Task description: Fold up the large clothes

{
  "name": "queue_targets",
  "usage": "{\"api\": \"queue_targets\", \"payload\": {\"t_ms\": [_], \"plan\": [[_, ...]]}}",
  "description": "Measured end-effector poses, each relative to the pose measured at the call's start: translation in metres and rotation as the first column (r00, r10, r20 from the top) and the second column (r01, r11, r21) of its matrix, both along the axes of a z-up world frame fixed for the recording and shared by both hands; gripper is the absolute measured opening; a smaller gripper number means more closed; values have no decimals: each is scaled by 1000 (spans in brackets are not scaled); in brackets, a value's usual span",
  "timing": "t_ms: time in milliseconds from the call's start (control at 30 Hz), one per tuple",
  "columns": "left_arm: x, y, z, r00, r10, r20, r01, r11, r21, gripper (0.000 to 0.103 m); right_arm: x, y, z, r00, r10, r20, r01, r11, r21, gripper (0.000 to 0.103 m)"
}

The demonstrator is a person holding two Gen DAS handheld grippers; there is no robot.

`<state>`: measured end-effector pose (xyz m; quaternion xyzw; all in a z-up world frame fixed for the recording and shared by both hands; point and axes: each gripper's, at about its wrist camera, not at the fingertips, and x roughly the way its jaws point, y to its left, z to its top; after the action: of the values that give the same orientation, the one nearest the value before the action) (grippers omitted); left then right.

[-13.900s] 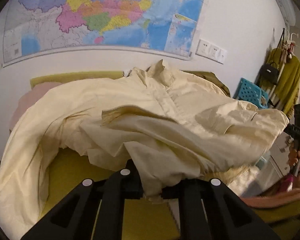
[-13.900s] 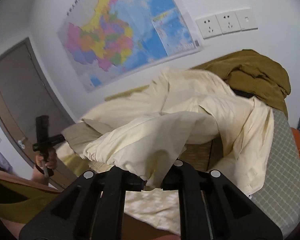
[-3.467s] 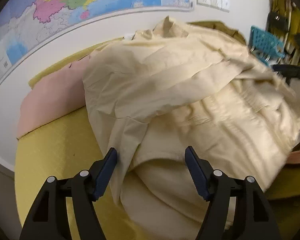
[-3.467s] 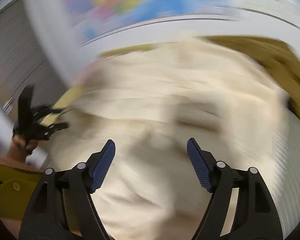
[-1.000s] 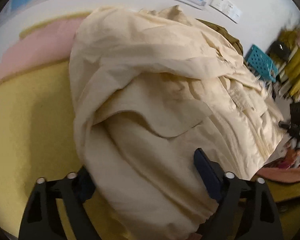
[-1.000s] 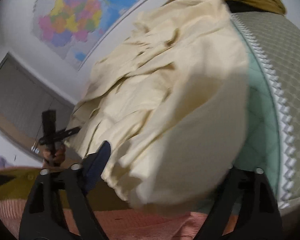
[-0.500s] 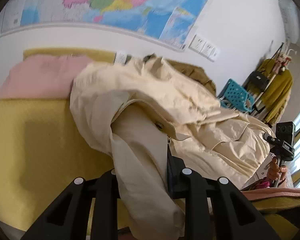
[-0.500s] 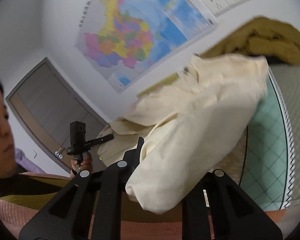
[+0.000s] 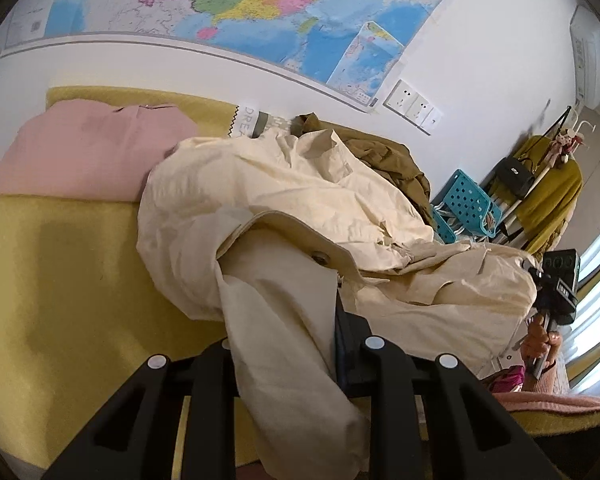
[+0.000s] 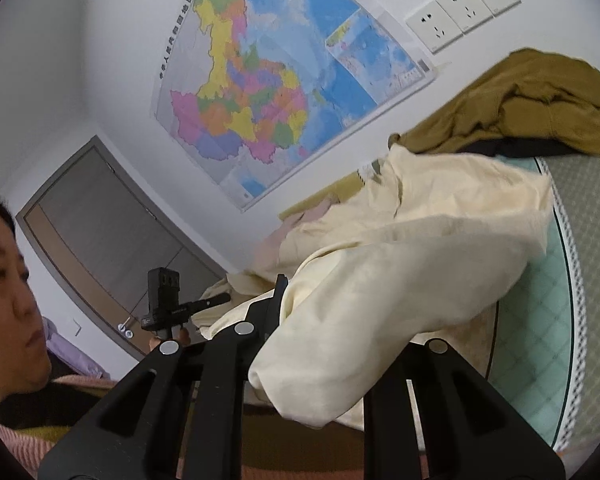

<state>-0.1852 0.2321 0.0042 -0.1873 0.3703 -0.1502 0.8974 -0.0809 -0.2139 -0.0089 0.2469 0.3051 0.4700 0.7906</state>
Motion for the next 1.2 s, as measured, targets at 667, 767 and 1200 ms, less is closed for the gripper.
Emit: {"api": "queue_targets", "payload": {"t_ms": [667,767,1200], "plan": [[48,8,30,999,-29,-24,31,998,60,23,64,11,22,999,-50,-3,50,998,42,16],[57,9,35,999,-36,-36,38,997,63,23,72,13,25,999,-55,-4,55,998,40,16],[106,10,50,995,-28,-97,37,995,98,23,127,24,32,996,-79,-49,81,996,28,17]]}}
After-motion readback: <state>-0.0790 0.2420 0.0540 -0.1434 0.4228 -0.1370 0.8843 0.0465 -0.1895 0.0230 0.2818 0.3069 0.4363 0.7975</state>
